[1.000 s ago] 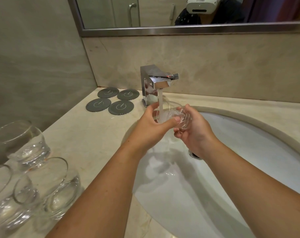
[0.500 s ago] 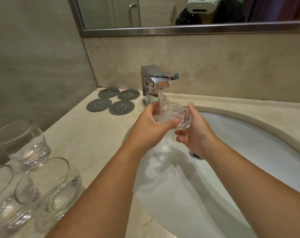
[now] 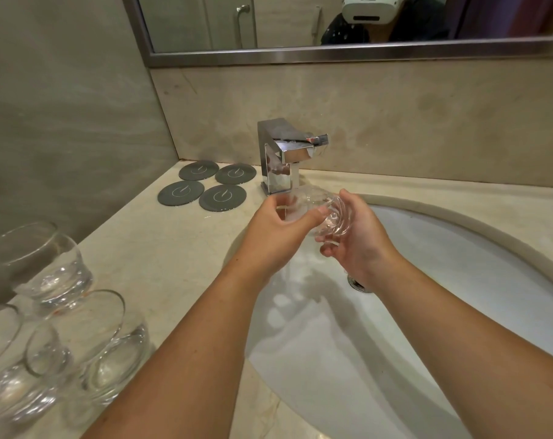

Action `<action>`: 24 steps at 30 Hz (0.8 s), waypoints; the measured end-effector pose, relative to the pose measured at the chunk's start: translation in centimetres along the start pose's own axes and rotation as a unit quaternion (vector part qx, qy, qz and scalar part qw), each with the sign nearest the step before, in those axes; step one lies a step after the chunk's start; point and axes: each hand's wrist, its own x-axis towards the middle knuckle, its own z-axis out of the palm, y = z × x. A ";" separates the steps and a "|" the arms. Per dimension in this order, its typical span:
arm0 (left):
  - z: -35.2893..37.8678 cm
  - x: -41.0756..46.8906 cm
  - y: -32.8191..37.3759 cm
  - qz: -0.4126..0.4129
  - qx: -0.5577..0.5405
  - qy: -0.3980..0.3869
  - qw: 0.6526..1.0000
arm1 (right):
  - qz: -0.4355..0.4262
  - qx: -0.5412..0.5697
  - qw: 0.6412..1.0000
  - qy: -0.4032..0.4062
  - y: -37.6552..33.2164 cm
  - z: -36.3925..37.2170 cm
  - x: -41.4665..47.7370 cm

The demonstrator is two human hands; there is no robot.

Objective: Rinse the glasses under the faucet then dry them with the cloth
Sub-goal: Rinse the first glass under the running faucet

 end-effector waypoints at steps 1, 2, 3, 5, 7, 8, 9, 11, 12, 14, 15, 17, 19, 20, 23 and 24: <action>-0.1 -0.1 0.1 0.007 0.003 -0.004 1.000 | 0.010 -0.010 1.000 -0.002 0.0 -0.2 0.1; -0.1 -0.1 0.0 0.015 0.008 -0.007 1.000 | 0.023 -0.018 1.000 0.000 0.1 -0.3 0.1; -0.2 -0.1 0.0 0.025 0.015 -0.010 1.000 | 0.036 -0.022 0.999 0.004 0.1 -0.4 0.2; -0.3 -0.1 0.0 0.039 0.030 -0.019 0.999 | 0.052 -0.017 0.998 0.010 0.2 -0.5 0.1; -0.4 0.1 -0.1 0.045 0.026 -0.025 0.998 | 0.043 -0.003 0.999 0.014 0.2 -0.4 0.0; -0.3 0.2 -0.2 0.043 0.021 -0.027 0.998 | 0.035 0.007 0.999 0.018 0.1 -0.2 -0.1; -0.3 0.2 -0.2 0.039 0.016 -0.028 0.999 | 0.027 0.017 0.999 0.022 0.1 -0.1 -0.1; -0.1 0.1 -0.1 0.021 0.004 -0.028 0.999 | 0.014 0.030 0.999 0.029 0.1 -0.1 0.0; -0.1 0.0 0.0 0.008 -0.002 -0.030 1.000 | 0.006 0.031 0.999 0.031 0.1 -0.1 0.1; 0.0 -0.3 0.1 -0.013 -0.007 -0.032 0.999 | -0.012 0.018 0.999 0.029 0.2 -0.1 0.1; -0.1 -0.3 0.2 -0.019 -0.006 -0.030 0.999 | -0.022 0.010 0.999 0.026 0.3 -0.1 0.1; -0.1 -0.3 0.0 -0.024 -0.001 -0.020 1.000 | -0.035 0.000 0.999 0.022 0.4 -0.1 0.1; -0.1 0.0 -0.1 -0.020 -0.003 -0.006 1.000 | -0.034 0.002 0.999 0.021 0.4 0.0 0.2; -0.2 0.1 -0.1 -0.017 -0.007 -0.001 1.000 | -0.030 0.002 0.999 0.020 0.3 0.0 0.2; -0.2 0.1 0.0 -0.003 -0.014 -0.001 1.000 | -0.003 -0.012 1.000 0.020 0.2 -0.1 0.1; -0.2 0.2 0.0 0.004 -0.013 -0.002 1.000 | 0.013 -0.012 1.000 0.020 0.1 -0.2 0.0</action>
